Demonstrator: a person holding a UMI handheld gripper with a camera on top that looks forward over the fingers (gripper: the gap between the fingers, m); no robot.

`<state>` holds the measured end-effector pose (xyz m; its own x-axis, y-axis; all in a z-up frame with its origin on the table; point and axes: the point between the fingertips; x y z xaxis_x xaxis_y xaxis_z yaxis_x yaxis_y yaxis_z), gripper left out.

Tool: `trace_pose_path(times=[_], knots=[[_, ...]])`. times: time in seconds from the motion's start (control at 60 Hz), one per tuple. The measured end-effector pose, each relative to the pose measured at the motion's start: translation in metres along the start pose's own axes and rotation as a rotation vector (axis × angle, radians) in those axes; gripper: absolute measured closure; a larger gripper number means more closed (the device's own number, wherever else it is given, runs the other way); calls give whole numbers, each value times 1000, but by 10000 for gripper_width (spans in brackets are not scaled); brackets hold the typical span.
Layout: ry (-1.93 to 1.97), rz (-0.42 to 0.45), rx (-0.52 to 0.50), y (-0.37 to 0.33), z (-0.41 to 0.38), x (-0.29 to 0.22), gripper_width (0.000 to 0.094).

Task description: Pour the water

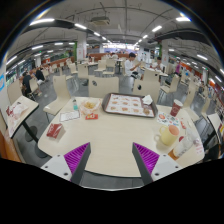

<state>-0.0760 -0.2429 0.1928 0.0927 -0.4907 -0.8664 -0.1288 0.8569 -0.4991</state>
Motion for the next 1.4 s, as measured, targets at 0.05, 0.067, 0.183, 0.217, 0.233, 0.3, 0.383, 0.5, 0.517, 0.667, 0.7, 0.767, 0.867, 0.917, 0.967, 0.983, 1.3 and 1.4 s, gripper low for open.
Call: trace_pose_path(times=[0.05,0.067,0.183,0.217,0.233,0.3,0.383,0.5,0.517,0.667,0.7,0.767,0.867,0.917,0.967,0.983,1.3,1.4], knots=[[6,-2,12,1,6,3,89],[7,-2,15,2,8,5,84],[16,5,30,-5,50,14,85],[18,8,36,-5,61,19,87],[19,8,39,-5,67,22,85],[26,4,48,-8,90,39,85],[36,0,73,-14,125,64,86],[48,3,119,-20,181,98,85],[51,5,125,-20,190,102,85],[90,66,170,-9,261,114,81],[96,79,177,-2,276,114,87],[106,105,183,14,302,111,88],[112,148,179,42,328,102,89],[112,164,169,57,335,97,92],[111,178,159,72,340,94,99],[111,183,155,77,341,94,102],[75,215,99,110,339,97,483],[69,192,80,107,333,96,514]])
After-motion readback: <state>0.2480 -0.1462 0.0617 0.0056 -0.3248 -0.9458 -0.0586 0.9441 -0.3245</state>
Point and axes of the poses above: the point between the fingertips, and its own axes, seen from behind it with the camera up: z to the right, x down, y forward, the way the camera looks, and after that the axes turned 9 degrees about z, right-handed
